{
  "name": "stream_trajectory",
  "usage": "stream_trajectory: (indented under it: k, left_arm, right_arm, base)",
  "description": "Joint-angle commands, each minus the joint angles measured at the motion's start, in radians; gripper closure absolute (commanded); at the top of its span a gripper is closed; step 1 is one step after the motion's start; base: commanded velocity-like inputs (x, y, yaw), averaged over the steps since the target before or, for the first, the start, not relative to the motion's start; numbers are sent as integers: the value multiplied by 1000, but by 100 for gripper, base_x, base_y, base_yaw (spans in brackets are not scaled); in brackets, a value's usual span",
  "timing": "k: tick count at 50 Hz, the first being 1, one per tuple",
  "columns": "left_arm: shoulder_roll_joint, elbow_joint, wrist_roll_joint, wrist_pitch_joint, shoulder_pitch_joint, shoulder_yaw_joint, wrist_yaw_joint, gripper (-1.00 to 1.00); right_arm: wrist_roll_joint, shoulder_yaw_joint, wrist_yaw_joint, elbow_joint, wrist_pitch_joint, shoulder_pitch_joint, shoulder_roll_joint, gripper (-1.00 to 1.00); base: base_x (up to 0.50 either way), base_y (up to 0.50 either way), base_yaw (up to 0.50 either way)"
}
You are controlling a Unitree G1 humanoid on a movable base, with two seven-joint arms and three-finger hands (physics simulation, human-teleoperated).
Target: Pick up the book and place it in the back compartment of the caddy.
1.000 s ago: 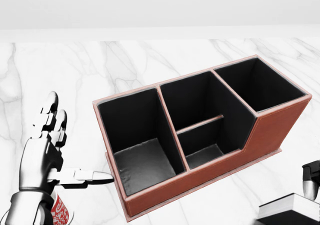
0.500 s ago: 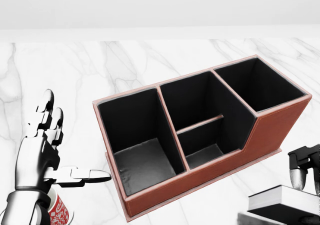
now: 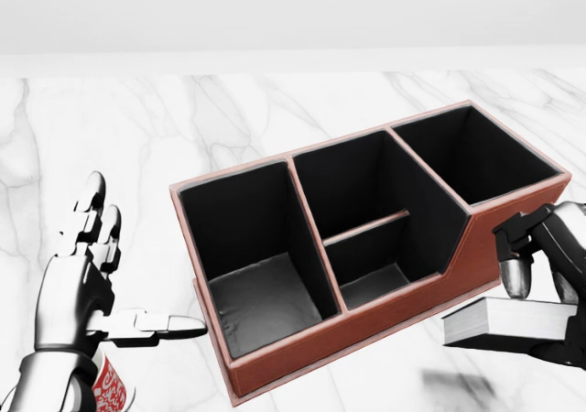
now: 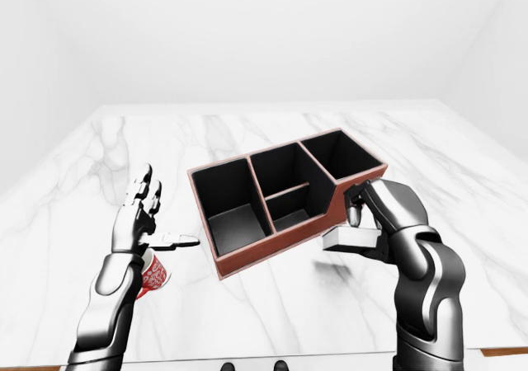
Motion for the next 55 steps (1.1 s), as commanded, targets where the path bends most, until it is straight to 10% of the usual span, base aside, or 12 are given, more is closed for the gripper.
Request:
stream_trajectory:
  k: [1, 29, 55]
  left_arm:
    - [-1, 22, 4, 0, 1, -4, 0, -100]
    - [-1, 30, 7, 0, 2, -5, 1, -100]
    - [-2, 31, 8, 0, 1, -8, 0, -100]
  right_arm:
    - [-15, 39, 3, -34, -2, -79, -19, 100]
    - [-22, 81, 28, -50, -24, -124, -12, 100]
    - [-69, 167, 82, -90, 24, -182, 33, 100]
  base:
    - [0, 0, 0]
    - [0, 0, 0]
    - [0, 0, 0]
